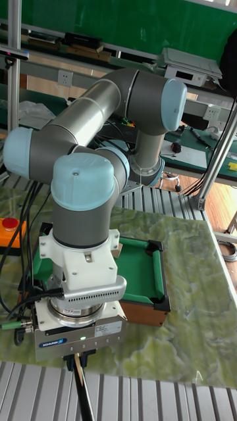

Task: Hit the pool ball

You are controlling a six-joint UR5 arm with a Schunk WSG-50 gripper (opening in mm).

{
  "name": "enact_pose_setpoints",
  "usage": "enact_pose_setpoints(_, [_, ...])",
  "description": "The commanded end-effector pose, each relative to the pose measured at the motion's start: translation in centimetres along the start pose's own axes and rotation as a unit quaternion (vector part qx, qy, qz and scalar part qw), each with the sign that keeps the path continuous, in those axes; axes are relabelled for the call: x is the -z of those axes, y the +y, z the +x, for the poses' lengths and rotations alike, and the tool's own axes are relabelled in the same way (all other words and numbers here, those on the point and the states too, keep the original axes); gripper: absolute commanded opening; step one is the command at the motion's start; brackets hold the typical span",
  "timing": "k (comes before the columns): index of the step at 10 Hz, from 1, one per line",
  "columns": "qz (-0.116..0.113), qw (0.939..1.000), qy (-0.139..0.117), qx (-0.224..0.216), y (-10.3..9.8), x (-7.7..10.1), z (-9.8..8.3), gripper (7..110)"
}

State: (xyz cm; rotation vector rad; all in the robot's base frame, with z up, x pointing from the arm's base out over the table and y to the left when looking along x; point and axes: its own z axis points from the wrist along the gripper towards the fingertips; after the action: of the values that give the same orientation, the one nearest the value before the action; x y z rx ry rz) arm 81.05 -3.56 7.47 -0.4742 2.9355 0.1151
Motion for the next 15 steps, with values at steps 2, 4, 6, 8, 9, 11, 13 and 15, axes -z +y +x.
enact_pose_setpoints(2, [-0.004,1.0,-0.002,-0.002,0.0,0.13,-0.02,7])
enact_pose_setpoints(4, [-0.005,1.0,-0.003,-0.002,0.08,0.16,-0.04,7])
enact_pose_setpoints(6, [-0.005,1.0,-0.003,-0.004,0.08,0.16,-0.04,7])
enact_pose_setpoints(8, [-0.006,1.0,-0.002,-0.005,0.09,0.14,0.0,7])
enact_pose_setpoints(9, [-0.006,1.0,-0.002,-0.006,0.09,0.11,0.02,7])
enact_pose_setpoints(11, [-0.005,1.0,-0.002,-0.006,-0.01,-0.01,0.21,7])
enact_pose_setpoints(13, [-0.005,1.0,-0.002,-0.006,-0.02,-0.02,0.27,7])
enact_pose_setpoints(15, [-0.005,1.0,-0.003,-0.007,-0.05,-0.17,0.5,7])
